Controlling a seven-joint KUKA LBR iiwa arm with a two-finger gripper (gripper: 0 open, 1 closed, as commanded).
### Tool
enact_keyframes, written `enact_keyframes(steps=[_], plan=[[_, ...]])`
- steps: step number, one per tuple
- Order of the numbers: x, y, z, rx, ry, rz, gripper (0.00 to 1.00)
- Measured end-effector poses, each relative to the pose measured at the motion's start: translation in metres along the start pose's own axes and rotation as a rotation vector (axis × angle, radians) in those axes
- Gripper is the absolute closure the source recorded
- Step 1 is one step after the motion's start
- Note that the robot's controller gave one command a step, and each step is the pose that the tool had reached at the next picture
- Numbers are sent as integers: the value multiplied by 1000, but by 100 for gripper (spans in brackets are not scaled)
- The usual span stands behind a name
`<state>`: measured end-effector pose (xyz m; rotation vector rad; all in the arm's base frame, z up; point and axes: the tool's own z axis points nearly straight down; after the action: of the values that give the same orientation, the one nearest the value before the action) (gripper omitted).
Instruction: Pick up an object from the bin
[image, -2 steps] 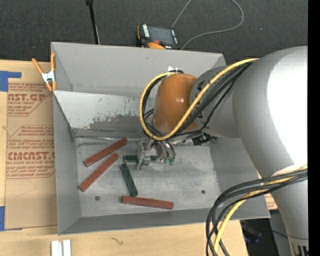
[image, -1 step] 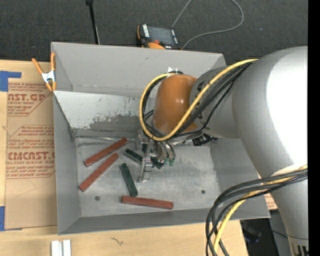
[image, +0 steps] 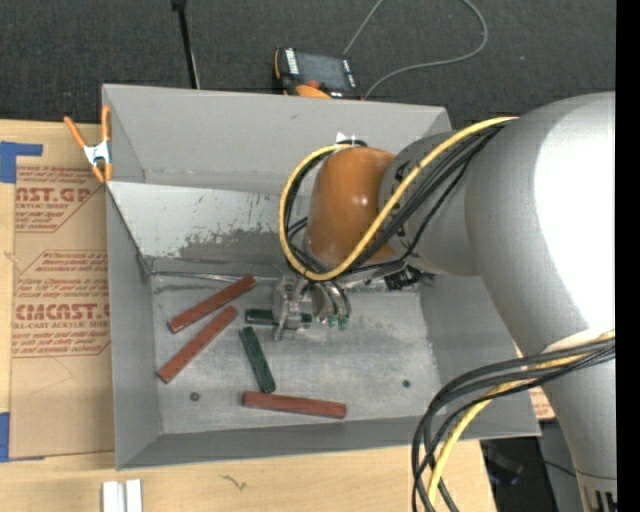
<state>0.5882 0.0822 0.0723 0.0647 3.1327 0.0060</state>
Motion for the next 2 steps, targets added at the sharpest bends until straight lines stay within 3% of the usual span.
enact_keyframes(steps=[1,2], plan=[[2,0,2,1,6,0,0],[3,103,2,-1,5,41,0]])
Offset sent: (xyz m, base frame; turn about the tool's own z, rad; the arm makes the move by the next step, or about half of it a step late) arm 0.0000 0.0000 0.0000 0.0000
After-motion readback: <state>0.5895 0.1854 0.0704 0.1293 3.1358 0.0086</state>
